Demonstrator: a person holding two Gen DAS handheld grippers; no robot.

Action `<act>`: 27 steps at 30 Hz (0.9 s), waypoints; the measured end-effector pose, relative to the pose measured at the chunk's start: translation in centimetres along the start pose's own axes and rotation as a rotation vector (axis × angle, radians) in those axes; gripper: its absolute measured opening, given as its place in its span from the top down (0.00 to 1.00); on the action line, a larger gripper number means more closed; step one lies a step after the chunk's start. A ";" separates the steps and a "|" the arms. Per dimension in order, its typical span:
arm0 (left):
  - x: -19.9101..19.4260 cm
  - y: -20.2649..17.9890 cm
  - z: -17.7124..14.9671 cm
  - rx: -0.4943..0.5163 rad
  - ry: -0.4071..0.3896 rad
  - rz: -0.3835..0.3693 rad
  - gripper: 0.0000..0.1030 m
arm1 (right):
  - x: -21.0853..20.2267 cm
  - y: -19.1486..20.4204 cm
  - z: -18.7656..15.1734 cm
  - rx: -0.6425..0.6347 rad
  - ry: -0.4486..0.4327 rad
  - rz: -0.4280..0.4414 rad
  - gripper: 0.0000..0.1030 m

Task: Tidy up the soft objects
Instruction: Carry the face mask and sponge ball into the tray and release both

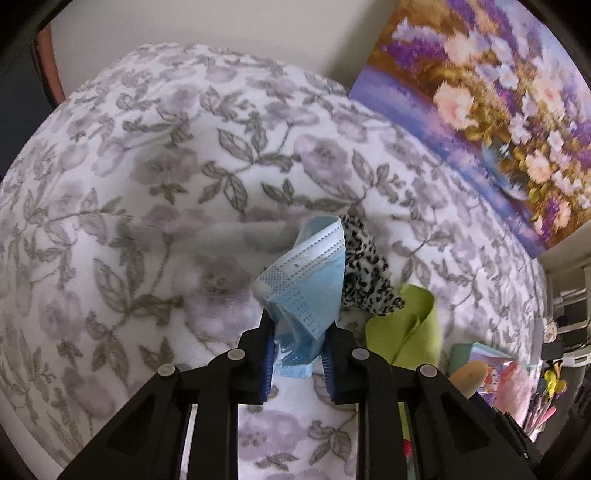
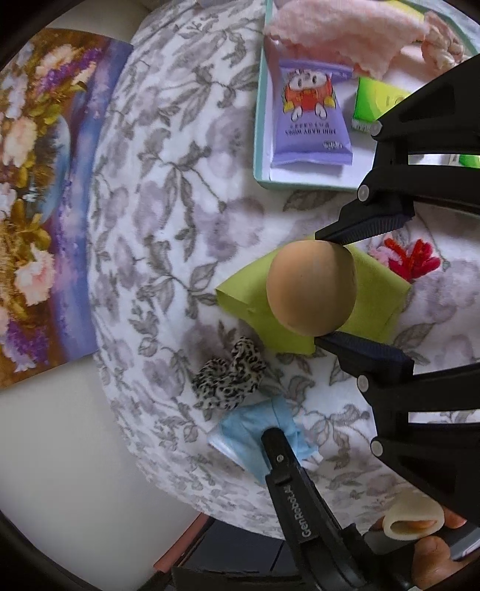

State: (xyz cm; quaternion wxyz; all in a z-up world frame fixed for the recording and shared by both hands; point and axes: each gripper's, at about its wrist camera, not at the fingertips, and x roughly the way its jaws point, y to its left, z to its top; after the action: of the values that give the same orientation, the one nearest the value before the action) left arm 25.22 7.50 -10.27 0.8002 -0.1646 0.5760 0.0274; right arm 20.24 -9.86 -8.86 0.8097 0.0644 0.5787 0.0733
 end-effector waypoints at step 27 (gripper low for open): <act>-6.7 -9.7 -5.4 0.116 -0.105 -0.098 0.78 | -8.4 -10.6 -1.8 0.188 -0.058 -0.098 0.50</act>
State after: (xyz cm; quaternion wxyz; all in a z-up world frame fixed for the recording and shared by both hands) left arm 20.27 -2.27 -3.30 0.8378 -0.1446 0.5252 -0.0367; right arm 16.30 -21.81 -3.66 0.8192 0.1138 0.5616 -0.0230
